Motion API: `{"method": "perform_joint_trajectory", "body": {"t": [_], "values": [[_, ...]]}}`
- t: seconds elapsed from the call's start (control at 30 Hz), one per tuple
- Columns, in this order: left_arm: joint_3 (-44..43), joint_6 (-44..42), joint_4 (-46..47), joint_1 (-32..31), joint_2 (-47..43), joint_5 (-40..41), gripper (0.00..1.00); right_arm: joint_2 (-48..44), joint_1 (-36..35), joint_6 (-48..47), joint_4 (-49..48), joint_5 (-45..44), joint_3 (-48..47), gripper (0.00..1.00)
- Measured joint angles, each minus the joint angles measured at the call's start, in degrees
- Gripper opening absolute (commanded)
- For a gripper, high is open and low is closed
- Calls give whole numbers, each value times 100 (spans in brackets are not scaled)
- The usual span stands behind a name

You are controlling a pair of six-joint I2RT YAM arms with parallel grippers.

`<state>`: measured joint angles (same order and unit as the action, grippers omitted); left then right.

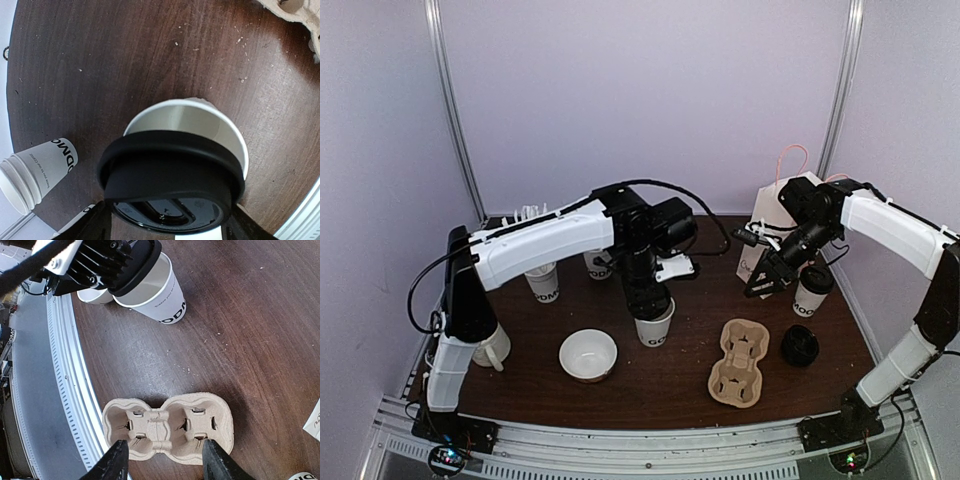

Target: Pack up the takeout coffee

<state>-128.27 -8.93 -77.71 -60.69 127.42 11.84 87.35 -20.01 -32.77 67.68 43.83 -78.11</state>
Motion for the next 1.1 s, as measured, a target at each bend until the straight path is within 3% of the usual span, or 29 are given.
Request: {"method": "perform_joint_trajectory", "body": {"t": [0.53,0.57,0.63,1.1], "values": [[-55,-17,22,0,90,-4,84,2,-24,-4,0,-20,0,54],[-57,-20,37,0,90,-2,85,4,-24,-4,0,-20,0,54],[-61,-22,70,0,90,0,97,7,-24,-4,0,-20,0,54],[162,-59,332,0,-219,420,98,59,-28,22,-2,-20,-20,53]]}}
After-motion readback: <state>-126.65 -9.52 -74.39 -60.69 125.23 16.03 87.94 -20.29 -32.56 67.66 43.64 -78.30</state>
